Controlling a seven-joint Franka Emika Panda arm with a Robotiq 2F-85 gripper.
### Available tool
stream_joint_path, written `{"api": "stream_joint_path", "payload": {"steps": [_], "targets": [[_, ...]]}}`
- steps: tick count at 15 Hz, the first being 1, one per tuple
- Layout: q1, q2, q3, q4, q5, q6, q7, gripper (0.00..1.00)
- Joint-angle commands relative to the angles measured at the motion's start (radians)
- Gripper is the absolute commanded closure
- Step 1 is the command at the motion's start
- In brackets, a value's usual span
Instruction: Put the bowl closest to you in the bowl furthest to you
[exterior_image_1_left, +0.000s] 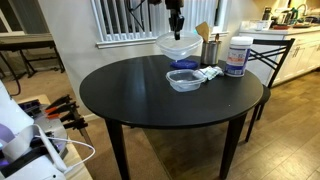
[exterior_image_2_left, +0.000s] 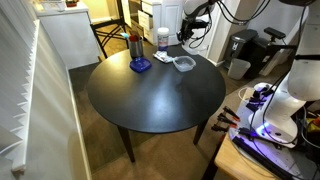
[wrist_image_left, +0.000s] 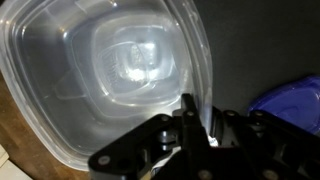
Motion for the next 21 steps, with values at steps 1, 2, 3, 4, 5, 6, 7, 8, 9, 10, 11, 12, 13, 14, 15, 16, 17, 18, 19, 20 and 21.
{"api": "stream_joint_path", "payload": {"steps": [1,2,3,4,5,6,7,8,9,10,11,12,13,14,15,16,17,18,19,20,21], "targets": [[-0.005,0.08,0.0,0.112,0.009,-0.048,0.008,0.99],[-0.005,0.098,0.0,0.133,0.008,-0.053,0.007,0.99],[-0.006,0.115,-0.001,0.152,0.008,-0.059,0.007,0.99],[-0.007,0.132,-0.001,0.169,0.009,-0.065,0.005,0.99],[-0.009,0.149,-0.001,0.186,0.01,-0.07,0.004,0.99],[-0.011,0.164,-0.001,0.203,0.012,-0.074,0.002,0.99],[-0.014,0.18,-0.001,0.219,0.013,-0.077,0.0,0.99],[-0.016,0.195,-0.001,0.233,0.015,-0.082,-0.002,0.99],[-0.019,0.208,-0.001,0.247,0.017,-0.086,-0.004,0.99],[-0.022,0.219,0.0,0.257,0.019,-0.092,-0.005,0.99],[-0.025,0.232,0.001,0.271,0.02,-0.099,-0.006,0.99],[-0.028,0.242,0.001,0.279,0.021,-0.104,-0.005,0.99],[-0.03,0.252,0.002,0.288,0.025,-0.11,-0.002,0.99],[-0.032,0.261,0.001,0.295,0.028,-0.117,0.005,0.99],[-0.035,0.27,0.002,0.301,0.035,-0.12,0.012,0.99],[-0.039,0.279,0.003,0.307,0.044,-0.125,0.015,0.99],[-0.043,0.286,0.005,0.31,0.057,-0.128,0.018,0.99],[-0.046,0.294,0.005,0.314,0.069,-0.129,0.022,0.99],[-0.048,0.301,0.006,0.316,0.079,-0.13,0.025,0.99],[-0.052,0.308,0.007,0.317,0.094,-0.125,0.032,0.99],[-0.056,0.316,0.009,0.32,0.11,-0.12,0.038,0.99]]}}
